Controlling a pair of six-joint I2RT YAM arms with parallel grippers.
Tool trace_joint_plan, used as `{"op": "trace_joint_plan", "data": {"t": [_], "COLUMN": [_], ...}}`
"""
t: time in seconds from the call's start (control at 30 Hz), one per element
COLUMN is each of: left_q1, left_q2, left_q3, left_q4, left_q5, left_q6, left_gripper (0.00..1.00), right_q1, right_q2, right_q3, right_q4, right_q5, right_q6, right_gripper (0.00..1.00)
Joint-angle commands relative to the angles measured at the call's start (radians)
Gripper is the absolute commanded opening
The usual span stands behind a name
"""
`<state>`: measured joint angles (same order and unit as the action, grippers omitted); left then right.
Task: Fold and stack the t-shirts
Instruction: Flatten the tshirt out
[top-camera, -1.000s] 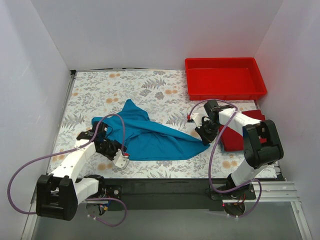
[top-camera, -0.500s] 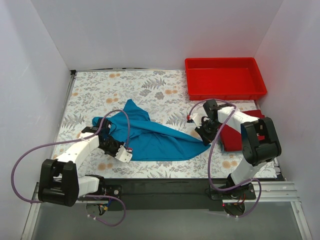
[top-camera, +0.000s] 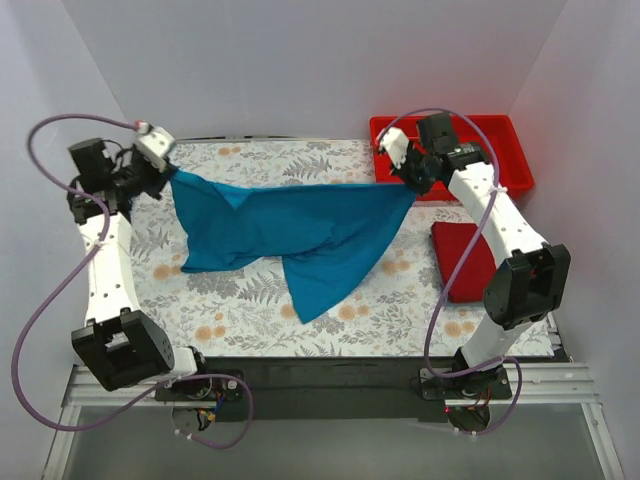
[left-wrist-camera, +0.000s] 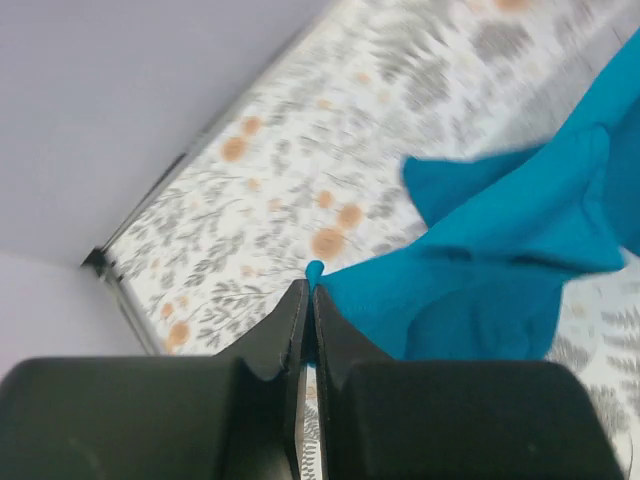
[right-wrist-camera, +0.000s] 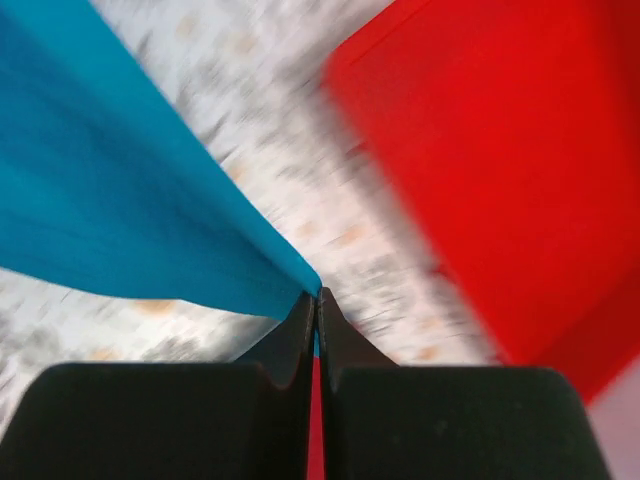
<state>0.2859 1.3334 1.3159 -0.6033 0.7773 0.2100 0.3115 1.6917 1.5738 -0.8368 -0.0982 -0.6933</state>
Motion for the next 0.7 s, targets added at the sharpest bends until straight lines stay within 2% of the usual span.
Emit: {"op": "trace_joint_plan", "data": {"t": [0.0, 0.07, 0.17, 0.23, 0.4, 0.47, 0.57, 0.67], "left_q1": [0.128, 0.165, 0.231, 0.281, 0.367, 0.392, 0.404, 0.401], "left_q2": [0.035, 0.055, 0.055, 0.03, -0.08, -0.175, -0.323, -0.411], "left_q3": [0.141, 0.233, 0.282, 0.293, 0.29, 0.267, 0.22, 0.226], "left_q4": [0.207, 0.249, 0.333, 0.362, 0.411, 0.453, 0.511, 0.572], "left_q5": [0.08, 0.071, 0.053, 0.06, 0.024, -0.005, -0.093, -0.258], "left_q6": [-0.459, -0.529, -0.676, -0.757, -0.856, -0.919, -0.936, -0.923], "left_gripper": [0.0, 0.0, 0.0, 0.0, 0.0, 0.0, 0.0, 0.0], "right_q1": [-0.006, -0.006, -0.003, 0.001, 0.037, 0.058, 0.092, 0.116], "right_q2": [-0.007, 0.008, 0.005, -0.021, -0.165, -0.213, -0.322, -0.426], "right_q3": [0.231, 0.366, 0.486, 0.508, 0.448, 0.436, 0.396, 0.359], "right_q4": [0.045, 0.053, 0.067, 0.08, 0.136, 0.149, 0.195, 0.247], "right_q5": [0.083, 0.094, 0.094, 0.094, 0.094, 0.094, 0.122, 0.13], "right_q6": [-0.02, -0.006, 0.024, 0.047, 0.028, 0.029, 0.043, 0.052], "right_gripper": [0.01, 0.01, 0.01, 0.01, 0.01, 0.01, 0.01, 0.01]}}
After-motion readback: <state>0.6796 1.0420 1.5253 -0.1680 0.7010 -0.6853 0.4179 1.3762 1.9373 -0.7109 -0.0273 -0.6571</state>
